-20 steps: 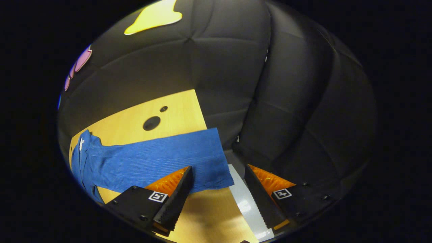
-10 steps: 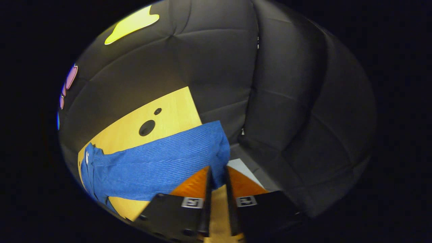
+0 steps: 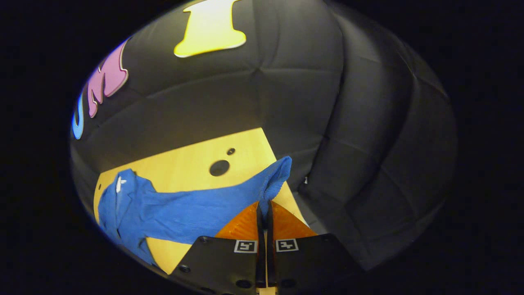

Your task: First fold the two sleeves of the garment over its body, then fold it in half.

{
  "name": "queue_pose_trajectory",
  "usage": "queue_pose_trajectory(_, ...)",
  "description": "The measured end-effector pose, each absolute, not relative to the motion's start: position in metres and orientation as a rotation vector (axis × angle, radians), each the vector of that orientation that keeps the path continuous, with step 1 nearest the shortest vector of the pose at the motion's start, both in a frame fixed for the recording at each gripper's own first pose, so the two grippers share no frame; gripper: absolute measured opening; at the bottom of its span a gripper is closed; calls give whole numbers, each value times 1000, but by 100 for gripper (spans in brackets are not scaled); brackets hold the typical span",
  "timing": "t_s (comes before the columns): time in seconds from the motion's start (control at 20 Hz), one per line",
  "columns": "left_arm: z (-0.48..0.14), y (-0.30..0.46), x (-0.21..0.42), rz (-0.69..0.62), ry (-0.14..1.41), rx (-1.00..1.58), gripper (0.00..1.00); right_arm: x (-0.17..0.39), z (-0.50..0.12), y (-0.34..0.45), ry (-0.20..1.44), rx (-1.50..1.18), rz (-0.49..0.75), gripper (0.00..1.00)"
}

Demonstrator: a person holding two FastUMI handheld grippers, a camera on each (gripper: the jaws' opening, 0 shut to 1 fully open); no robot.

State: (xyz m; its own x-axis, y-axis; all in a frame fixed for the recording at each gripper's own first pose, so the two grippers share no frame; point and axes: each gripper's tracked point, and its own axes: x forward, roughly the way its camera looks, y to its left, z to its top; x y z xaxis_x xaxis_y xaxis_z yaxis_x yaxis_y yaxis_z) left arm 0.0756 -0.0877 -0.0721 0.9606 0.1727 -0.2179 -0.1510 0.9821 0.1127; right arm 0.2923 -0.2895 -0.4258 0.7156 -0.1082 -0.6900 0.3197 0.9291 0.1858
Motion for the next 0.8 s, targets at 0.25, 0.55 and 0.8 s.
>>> queue_pose_trajectory(0.25, -80, -29, 49, 161, 218, -2, 81, 304, -332, -202, 590, 213, -179, 2)
queue_pose_trajectory(0.55, -85, 100, 6, 195, 214, 43, 82, 305, -207, -16, 440, 167, -54, 2)
queue_pose_trajectory(0.8, -92, 204, -26, 284, 222, 39, 82, 319, -207, 171, 435, 135, 118, 1)
